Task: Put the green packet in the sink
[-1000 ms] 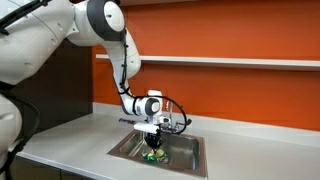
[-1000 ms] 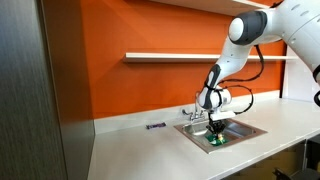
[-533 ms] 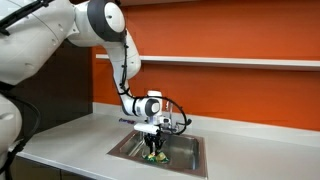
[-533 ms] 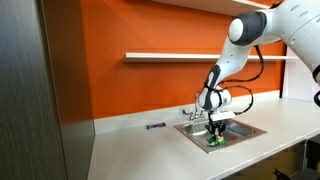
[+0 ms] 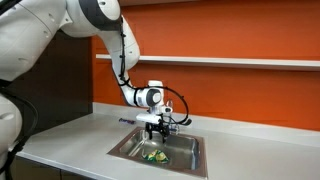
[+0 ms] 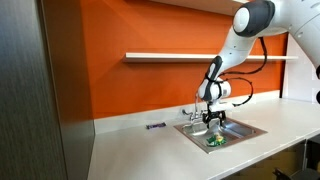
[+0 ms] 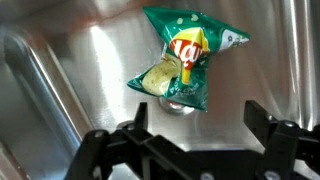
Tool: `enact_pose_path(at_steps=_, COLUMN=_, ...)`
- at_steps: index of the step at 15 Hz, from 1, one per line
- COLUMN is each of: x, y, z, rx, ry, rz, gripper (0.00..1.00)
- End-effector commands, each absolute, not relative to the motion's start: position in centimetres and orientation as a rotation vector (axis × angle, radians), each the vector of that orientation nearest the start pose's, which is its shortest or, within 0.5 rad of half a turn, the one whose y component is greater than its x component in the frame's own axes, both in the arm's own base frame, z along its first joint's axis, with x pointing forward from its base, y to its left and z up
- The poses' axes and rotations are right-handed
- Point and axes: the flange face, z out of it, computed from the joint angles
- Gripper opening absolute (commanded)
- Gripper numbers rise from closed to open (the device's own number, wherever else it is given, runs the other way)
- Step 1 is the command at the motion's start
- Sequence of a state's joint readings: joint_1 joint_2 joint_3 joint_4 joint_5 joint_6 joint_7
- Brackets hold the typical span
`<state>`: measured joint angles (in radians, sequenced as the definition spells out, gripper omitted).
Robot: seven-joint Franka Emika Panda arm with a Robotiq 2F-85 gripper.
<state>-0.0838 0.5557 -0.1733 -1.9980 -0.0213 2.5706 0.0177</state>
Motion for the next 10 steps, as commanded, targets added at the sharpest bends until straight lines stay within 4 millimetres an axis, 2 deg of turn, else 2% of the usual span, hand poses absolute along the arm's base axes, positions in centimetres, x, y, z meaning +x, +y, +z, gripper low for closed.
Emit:
enact_pose_path(at_steps=1, x=58.3, y=-15.4, z=22.3, rx=-3.222, ry=0.379, rz=-0.027, gripper=1.0)
enact_pose_path(at_steps=4, x=57.4, y=-15.2, z=23.9, rx=-3.211, ry=0.323, rz=0.136, gripper=1.0)
enact_pose_path(at_steps=10, x=55.5, y=-12.5, z=26.6, rx=-3.193, ry=0.205, rz=0.321, gripper=1.0)
